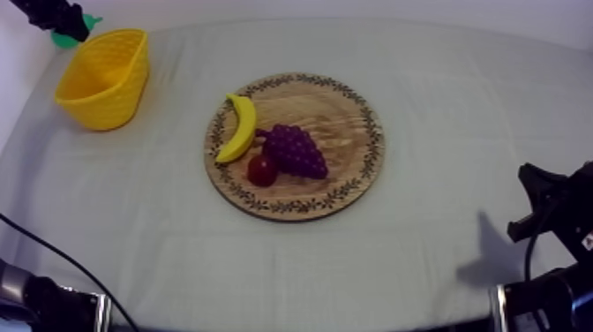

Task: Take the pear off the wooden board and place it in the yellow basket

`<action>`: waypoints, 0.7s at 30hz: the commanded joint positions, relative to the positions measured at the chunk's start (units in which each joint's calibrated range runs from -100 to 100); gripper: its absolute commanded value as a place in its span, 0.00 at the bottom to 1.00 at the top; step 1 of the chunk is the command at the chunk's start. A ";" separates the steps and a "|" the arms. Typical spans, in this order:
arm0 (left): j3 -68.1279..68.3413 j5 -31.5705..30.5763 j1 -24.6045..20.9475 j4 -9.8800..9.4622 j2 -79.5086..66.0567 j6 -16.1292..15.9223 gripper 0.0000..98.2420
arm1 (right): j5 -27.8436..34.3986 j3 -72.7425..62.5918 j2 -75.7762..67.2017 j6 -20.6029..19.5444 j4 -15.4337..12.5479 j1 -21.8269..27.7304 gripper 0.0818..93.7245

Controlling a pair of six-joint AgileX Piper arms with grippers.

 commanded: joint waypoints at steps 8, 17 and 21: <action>-3.87 -1.13 -0.94 0.45 6.64 0.10 0.59 | 0.01 0.00 -0.04 0.03 -0.01 -0.03 0.00; -11.90 -2.77 -1.51 1.82 18.44 0.75 0.63 | 0.01 0.00 -0.04 0.03 -0.01 -0.03 0.00; -15.45 -3.20 -1.87 3.10 24.46 1.40 0.66 | 0.01 0.00 -0.04 0.03 -0.01 -0.03 0.00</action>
